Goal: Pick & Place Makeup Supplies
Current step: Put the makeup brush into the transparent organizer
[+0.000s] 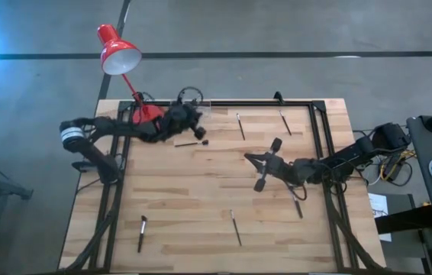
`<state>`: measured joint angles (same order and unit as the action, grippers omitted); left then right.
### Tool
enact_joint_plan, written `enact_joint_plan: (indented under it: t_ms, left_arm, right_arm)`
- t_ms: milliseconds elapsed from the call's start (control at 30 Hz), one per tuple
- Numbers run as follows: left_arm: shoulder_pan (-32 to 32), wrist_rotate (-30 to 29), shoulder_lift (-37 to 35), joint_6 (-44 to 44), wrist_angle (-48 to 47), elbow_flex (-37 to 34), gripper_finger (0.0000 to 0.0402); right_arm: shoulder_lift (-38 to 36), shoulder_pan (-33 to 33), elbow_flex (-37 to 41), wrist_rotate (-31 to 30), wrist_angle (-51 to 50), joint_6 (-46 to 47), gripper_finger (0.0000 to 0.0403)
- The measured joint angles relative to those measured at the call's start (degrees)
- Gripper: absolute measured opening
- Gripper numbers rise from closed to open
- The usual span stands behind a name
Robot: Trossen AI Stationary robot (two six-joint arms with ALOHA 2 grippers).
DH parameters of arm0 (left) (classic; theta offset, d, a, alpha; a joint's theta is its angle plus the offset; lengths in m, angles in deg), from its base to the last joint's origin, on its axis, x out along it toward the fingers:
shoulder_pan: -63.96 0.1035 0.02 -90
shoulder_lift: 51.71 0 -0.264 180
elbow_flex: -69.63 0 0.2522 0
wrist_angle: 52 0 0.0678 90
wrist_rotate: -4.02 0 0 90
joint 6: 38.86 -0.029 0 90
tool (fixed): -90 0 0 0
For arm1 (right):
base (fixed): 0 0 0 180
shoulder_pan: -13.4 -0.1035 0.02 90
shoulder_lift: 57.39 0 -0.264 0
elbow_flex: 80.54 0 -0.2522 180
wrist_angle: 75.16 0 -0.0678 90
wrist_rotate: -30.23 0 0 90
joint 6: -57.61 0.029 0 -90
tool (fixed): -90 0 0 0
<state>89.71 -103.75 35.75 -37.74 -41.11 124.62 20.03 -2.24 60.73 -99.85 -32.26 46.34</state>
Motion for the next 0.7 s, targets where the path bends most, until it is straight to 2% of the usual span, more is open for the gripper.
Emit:
enact_joint_plan:
  t_ms: [200,333,467,633,700]
  left_arm:
    - [-8.0,8.5,-1.9,0.5,16.8,-11.5,0.0]
    - [-12.7,14.3,-2.2,1.7,26.8,-18.6,0.0]
    - [-17.0,14.4,-2.2,1.9,32.2,-22.8,0.0]
    - [-20.6,13.9,-2.2,3.1,32.4,-23.8,0.0]
    - [-21.5,13.8,-2.2,3.3,32.4,-23.6,0.0]
  right_arm:
    - [-1.6,-1.6,-2.7,-8.2,-13.3,2.7,0.0008]
    - [-3.1,-3.0,-6.1,-8.7,-28.3,11.6,0.0008]
    - [-3.4,-5.6,-10.8,-8.7,-52.2,28.6,0.0008]
    - [-1.3,-11.6,-17.6,-8.4,-86.1,56.8,0.0009]
    - [0.0,-14.6,-19.6,-7.8,-95.0,66.2,0.0009]
